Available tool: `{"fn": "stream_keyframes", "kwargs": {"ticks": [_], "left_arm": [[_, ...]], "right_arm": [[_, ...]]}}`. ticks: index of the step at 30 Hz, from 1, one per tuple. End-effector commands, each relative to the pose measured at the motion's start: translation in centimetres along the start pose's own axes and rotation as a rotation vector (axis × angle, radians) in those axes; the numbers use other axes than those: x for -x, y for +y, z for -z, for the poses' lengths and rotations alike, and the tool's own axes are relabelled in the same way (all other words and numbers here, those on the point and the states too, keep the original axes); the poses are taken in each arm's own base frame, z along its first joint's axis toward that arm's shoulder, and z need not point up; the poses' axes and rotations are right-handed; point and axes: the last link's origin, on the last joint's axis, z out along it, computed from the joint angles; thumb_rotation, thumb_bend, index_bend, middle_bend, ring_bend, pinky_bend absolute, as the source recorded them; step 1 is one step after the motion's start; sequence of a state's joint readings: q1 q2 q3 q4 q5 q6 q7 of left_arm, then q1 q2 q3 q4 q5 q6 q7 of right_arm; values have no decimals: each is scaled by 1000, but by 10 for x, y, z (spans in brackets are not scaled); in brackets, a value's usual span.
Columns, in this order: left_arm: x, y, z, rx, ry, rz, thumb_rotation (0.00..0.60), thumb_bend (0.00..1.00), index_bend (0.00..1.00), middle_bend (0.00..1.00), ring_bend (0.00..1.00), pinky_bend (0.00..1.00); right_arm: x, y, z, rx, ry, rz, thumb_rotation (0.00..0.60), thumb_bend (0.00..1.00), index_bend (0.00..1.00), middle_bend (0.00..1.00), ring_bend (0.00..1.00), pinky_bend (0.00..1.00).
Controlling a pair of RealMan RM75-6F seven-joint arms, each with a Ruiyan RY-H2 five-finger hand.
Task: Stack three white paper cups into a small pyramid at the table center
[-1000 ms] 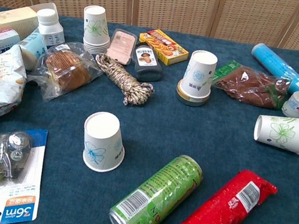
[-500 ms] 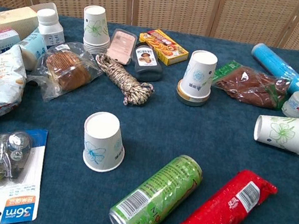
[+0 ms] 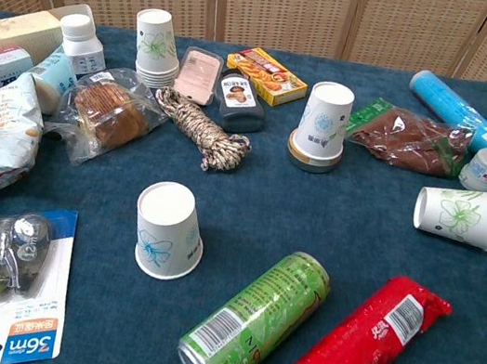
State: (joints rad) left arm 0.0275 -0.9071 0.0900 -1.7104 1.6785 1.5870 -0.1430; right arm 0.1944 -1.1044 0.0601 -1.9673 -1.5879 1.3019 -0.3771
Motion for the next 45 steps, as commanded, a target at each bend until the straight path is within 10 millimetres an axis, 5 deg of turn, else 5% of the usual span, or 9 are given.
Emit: {"fn": "stream_keyframes", "kwargs": {"ticks": [1, 9, 14, 32, 45], "left_arm": [[-1, -2, -1, -8, 1, 5, 600, 271, 0, 0, 0, 0], [-3, -9, -3, -31, -4, 23, 600, 272, 0, 0, 0, 0], [-4, -10, -2, -35, 0, 25, 600, 272, 0, 0, 0, 0], [7, -10, -13, -68, -30, 6, 600, 272, 0, 0, 0, 0], [10, -10, -15, -77, -35, 3, 600, 272, 0, 0, 0, 0]], "right_arm": [[3, -32, -27, -66, -53, 3, 600, 116, 122, 45, 0, 0], [22, -65, -57, -104, -125, 36, 600, 117, 122, 43, 0, 0], [39, -68, -70, -100, -168, 65, 600, 115, 119, 43, 0, 0], [70, -54, -110, -29, -234, 93, 600, 114, 107, 23, 0, 0], [93, -19, -127, 57, -262, 124, 600, 114, 146, 32, 0, 0]]}}
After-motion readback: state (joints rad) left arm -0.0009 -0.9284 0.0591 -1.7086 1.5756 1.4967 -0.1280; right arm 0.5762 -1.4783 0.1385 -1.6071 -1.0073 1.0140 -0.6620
